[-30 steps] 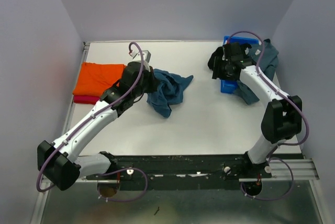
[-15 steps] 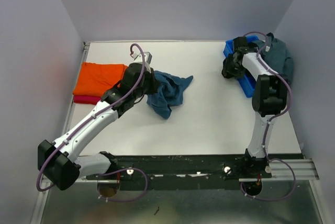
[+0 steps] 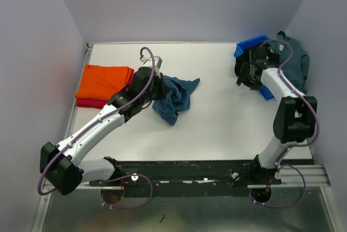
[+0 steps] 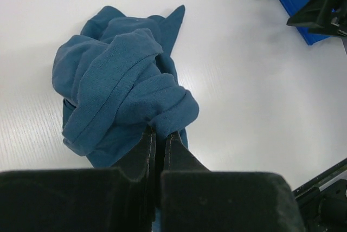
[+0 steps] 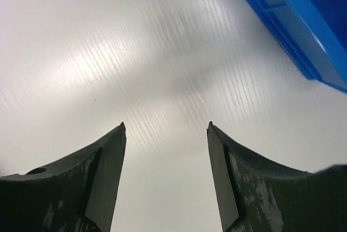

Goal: Fold and stack the t-shirts

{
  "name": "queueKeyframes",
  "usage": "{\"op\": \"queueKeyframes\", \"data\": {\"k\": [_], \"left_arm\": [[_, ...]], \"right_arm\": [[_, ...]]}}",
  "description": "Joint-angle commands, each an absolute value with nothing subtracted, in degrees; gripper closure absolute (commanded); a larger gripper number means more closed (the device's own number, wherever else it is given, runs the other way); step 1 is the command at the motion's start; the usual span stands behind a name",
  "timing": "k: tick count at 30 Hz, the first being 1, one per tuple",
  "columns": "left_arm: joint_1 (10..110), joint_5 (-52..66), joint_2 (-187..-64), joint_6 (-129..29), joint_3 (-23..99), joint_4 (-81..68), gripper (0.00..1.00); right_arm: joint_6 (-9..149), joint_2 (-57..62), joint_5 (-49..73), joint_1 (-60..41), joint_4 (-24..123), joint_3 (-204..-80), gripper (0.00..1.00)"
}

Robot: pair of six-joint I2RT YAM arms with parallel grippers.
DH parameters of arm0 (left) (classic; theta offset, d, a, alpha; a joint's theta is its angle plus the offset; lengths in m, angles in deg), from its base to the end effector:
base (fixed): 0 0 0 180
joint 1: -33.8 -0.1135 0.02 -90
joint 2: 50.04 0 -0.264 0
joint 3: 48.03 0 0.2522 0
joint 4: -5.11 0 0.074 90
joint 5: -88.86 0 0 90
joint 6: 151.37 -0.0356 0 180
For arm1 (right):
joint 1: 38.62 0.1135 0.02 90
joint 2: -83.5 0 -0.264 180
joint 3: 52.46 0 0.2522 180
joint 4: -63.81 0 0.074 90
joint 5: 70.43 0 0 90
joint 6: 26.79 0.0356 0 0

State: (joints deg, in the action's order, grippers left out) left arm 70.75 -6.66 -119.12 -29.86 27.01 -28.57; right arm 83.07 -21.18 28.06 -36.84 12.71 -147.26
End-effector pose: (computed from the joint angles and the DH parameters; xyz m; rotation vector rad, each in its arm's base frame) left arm 0.2206 -0.1616 0.3354 0.0388 2.1141 -0.6341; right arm 0.3883 0.0068 0.2301 0.4608 2.5762 -0.0636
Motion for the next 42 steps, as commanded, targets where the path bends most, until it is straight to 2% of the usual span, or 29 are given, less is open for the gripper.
{"op": "queueKeyframes", "data": {"k": [1,4,6,14,20,25,33,37,42], "left_arm": [[73.4,-5.2,-119.9,-29.8,29.5,-29.7,1.00],[75.9,-5.2,-120.7,-29.9,30.7,-29.7,1.00],[77.6,-5.2,-120.9,-29.6,30.9,-29.0,1.00],[80.7,-6.2,-121.7,-29.5,31.3,-29.1,1.00],[81.2,-6.7,-122.1,-29.8,31.6,-29.1,1.00],[81.1,-7.2,-122.5,-30.6,31.7,-29.6,1.00],[81.1,-7.5,-124.8,-32.0,33.9,-30.2,1.00],[81.2,-5.2,-126.1,-33.9,36.2,-30.5,1.00],[81.3,-4.1,-125.2,-35.8,38.2,-33.0,1.00]], "right_arm": [[86.7,-9.2,30.3,-37.0,20.1,-136.5,0.30],[89.8,-3.4,38.2,-37.1,19.4,-130.3,0.31],[91.9,-0.4,43.4,-37.6,20.1,-126.4,0.37],[98.5,-2.8,37.5,-48.4,20.3,-123.3,0.39],[93.7,-13.2,35.0,-50.6,23.0,-132.0,0.35],[87.2,-22.7,29.6,-50.5,28.2,-141.4,0.20],[79.1,-29.3,24.7,-45.1,24.4,-158.1,0.16],[78.3,-23.2,24.8,-39.6,22.7,-155.1,0.16],[77.5,-7.5,14.5,-34.1,28.8,-138.6,0.16]]}}
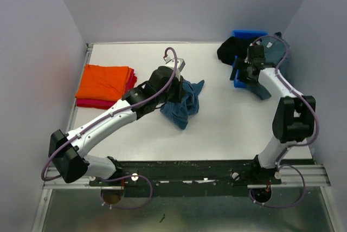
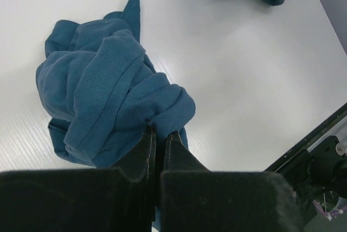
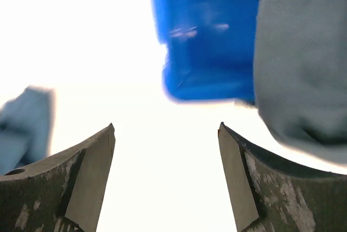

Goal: Fold and stack the t-shirts

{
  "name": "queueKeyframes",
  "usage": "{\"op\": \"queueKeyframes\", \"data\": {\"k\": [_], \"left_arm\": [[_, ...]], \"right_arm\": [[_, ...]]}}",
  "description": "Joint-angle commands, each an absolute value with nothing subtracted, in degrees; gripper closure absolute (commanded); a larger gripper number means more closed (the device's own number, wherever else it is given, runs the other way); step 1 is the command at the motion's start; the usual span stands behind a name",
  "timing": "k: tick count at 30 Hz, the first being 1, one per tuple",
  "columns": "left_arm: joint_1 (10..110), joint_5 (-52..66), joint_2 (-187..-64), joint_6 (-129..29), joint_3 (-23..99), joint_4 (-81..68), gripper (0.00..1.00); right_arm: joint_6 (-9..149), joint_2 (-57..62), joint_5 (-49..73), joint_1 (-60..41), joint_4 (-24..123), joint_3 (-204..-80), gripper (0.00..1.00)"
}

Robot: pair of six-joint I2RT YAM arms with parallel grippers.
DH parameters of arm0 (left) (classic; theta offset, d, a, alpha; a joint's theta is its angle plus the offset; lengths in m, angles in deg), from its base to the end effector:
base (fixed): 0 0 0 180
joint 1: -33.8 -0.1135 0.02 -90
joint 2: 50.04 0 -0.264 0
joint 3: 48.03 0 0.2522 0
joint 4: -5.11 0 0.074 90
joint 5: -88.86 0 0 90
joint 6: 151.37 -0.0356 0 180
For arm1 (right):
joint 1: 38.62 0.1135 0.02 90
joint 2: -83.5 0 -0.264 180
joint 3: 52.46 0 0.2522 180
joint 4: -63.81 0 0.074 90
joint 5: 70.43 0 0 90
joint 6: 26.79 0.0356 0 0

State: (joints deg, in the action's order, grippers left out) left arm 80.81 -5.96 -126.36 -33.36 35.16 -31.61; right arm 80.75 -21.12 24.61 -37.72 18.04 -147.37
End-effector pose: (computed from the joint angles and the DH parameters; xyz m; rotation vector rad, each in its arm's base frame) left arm 0.2087 -0.2195 0.3457 0.3057 2.1468 -0.6920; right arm 0.3973 0.0031 0.2362 0.4009 2.5017 0.0161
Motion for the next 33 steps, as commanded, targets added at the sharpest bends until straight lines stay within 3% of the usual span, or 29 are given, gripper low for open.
{"op": "queueKeyframes", "data": {"k": [1,5,11,22,33], "left_arm": [[81.2,-4.9,-125.1,-35.7,38.7,-34.3,1.00],[81.2,-9.2,-123.5,-34.6,38.3,-37.7,1.00],[81.1,-14.5,-118.4,-30.9,28.9,-36.5,1.00],[80.3,-17.5,-114.6,-29.6,23.9,-37.3,1.00],[79.5,-18.8,-113.3,-29.7,22.1,-38.8,1.00]], "right_arm": [[77.6,-5.3,13.7,-33.6,29.9,-135.8,0.16],[78.4,-1.2,9.3,-32.3,31.0,-129.3,0.16],[78.9,-5.7,11.8,-31.5,29.6,-130.8,0.18],[84.3,-31.0,28.8,-32.9,16.3,-159.1,0.22],[86.8,-35.1,30.2,-40.4,14.5,-165.3,0.21]]}}
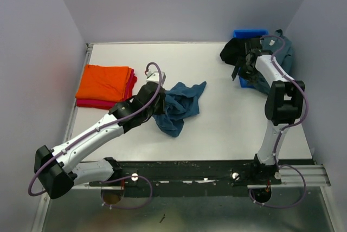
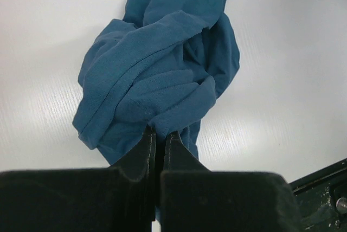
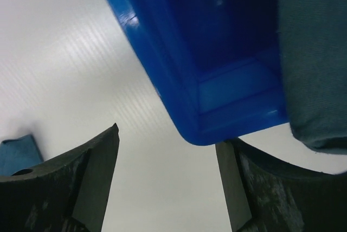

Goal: Fold and stack the t-shirts

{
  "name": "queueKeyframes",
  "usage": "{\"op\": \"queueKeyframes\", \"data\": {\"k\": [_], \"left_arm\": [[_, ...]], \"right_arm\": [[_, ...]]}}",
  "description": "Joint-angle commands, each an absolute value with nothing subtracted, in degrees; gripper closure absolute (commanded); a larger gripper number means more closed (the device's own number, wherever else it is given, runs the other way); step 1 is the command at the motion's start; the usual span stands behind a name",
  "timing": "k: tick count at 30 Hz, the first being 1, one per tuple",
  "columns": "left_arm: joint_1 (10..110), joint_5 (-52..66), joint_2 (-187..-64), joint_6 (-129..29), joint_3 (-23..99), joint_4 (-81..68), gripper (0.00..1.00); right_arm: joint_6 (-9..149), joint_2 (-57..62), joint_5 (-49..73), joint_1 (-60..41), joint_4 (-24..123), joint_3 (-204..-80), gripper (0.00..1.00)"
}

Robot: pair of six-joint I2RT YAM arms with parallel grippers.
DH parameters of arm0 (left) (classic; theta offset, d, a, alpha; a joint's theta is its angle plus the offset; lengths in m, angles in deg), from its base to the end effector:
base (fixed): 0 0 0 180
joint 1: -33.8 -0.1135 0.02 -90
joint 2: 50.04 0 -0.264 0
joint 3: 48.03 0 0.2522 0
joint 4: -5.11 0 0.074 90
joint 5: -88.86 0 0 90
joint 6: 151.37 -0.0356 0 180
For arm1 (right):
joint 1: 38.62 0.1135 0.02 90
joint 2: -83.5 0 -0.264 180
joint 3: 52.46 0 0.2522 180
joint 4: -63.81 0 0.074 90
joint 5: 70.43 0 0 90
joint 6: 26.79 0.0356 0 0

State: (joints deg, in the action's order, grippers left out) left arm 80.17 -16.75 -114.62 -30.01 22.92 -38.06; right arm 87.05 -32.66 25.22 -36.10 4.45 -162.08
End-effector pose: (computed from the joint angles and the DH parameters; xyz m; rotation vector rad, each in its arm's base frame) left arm 0.1753 -0.1700 0.3151 0.1388 2.2197 -0.4604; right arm 0.4314 0.0155 0.2218 0.5294 2.6580 0.0017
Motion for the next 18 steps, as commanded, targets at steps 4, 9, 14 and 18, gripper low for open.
{"op": "queueKeyframes", "data": {"k": [4,9,14,18], "left_arm": [[79.3,-18.5,-113.1,-29.6,21.5,-38.7,1.00],[79.3,-17.7,-112.8,-29.3,22.3,-41.0,1.00],[79.3,-16.3,-112.9,-26.0,17.3,-41.2,1.00],[79.2,-13.8,-111.5,-22.0,7.9,-34.4,1.00]], "right_arm": [[86.8,-33.5,29.0,-41.1,13.8,-164.8,0.17],[84.9,-23.1,25.9,-39.6,18.7,-152.0,0.12],[84.4,-12.2,22.8,-37.1,22.4,-138.6,0.11],[84.7,-7.3,19.9,-33.9,24.6,-132.7,0.12]]}}
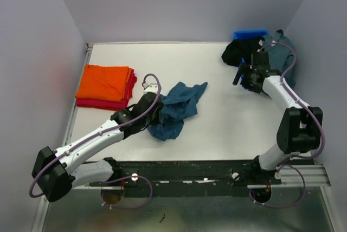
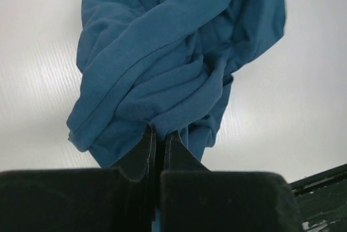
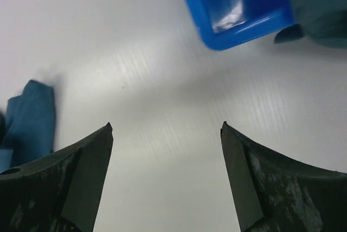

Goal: Fold and stack the t-shirts

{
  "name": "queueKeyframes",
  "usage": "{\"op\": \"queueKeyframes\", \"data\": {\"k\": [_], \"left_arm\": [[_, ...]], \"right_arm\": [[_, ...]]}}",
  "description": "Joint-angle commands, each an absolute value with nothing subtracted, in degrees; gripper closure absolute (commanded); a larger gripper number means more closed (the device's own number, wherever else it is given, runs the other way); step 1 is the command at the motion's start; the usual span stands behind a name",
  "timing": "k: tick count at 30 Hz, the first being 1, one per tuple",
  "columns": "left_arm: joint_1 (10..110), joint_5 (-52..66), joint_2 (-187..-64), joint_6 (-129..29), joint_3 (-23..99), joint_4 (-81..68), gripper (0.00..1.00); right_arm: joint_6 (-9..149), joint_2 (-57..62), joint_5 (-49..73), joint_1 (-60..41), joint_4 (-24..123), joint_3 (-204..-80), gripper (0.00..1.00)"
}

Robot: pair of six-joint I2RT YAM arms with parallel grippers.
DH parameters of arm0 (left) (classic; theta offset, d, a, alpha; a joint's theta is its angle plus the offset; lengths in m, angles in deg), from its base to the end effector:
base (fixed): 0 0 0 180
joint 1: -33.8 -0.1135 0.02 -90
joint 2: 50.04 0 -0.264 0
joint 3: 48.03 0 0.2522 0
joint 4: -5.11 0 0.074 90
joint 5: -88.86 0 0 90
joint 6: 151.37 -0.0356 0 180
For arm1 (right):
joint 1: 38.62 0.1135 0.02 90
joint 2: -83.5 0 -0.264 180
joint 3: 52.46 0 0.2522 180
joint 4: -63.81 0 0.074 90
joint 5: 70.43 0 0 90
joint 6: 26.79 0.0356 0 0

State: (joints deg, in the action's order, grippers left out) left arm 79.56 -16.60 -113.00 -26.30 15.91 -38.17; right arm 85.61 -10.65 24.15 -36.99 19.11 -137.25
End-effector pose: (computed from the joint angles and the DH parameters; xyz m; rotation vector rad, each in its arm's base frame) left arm 0.1688 -0.1598 0.2801 0.0771 2.3119 -0.4232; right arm 0.3521 0.0072 0.2471 0.4847 2.4642 0.0713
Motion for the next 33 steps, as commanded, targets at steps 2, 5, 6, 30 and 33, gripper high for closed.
{"op": "queueKeyframes", "data": {"k": [2,5,6,30,33], "left_arm": [[79.4,-12.8,-110.9,-20.6,4.3,-32.0,1.00],[79.4,-12.7,-110.2,-19.4,1.5,-30.0,1.00],[79.3,-12.5,-110.0,-19.4,0.9,-29.6,1.00],[79.4,-14.1,-108.8,-21.6,3.0,-31.8,1.00],[79.4,-14.2,-108.8,-21.8,3.0,-31.8,1.00]], "right_arm": [[84.9,-7.0,16.2,-31.7,25.8,-132.1,0.15],[85.4,-8.9,12.8,-28.3,27.7,-133.3,0.22],[85.7,-9.7,11.8,-26.9,28.2,-134.2,0.24],[95.1,-28.1,-1.5,-15.6,37.9,-143.7,0.38],[96.5,-29.2,-4.1,-15.3,40.1,-143.2,0.64]]}}
